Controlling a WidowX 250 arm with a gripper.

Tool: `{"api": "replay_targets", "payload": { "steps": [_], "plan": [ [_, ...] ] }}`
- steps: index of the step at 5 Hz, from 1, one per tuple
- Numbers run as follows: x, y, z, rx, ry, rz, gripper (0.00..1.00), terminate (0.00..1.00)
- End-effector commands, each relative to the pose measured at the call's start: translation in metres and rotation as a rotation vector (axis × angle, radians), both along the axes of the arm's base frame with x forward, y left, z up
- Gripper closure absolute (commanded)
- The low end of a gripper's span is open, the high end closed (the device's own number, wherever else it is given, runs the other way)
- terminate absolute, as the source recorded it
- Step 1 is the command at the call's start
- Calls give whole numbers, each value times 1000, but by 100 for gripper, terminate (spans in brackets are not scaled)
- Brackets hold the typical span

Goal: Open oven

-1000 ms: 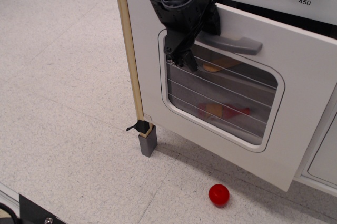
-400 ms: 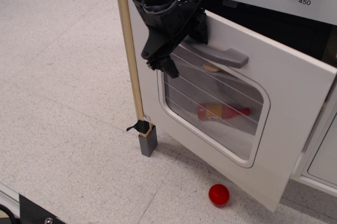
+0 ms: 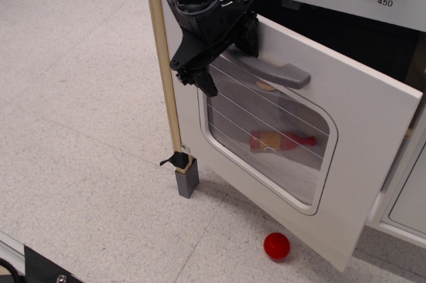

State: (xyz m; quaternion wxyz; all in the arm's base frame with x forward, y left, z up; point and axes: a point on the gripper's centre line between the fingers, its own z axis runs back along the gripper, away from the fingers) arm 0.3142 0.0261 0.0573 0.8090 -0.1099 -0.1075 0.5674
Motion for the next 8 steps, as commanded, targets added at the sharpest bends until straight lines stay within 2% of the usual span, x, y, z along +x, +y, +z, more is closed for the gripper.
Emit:
{"api": "replay_targets", "payload": {
  "steps": [1,3,5,6,7,8],
  "plan": [
    [0,-26,41,-90,-51,-57,0,0],
    [4,-52,62,-176,-90,-85,0,0],
    [23,-90,88,-227,-128,21,0,0],
    [40,-109,67,-145,-73,90,0,0],
    [36,-115,47,-90,9,101,0,0],
    [27,-113,38,-85,60,106,0,0]
  ]
}}
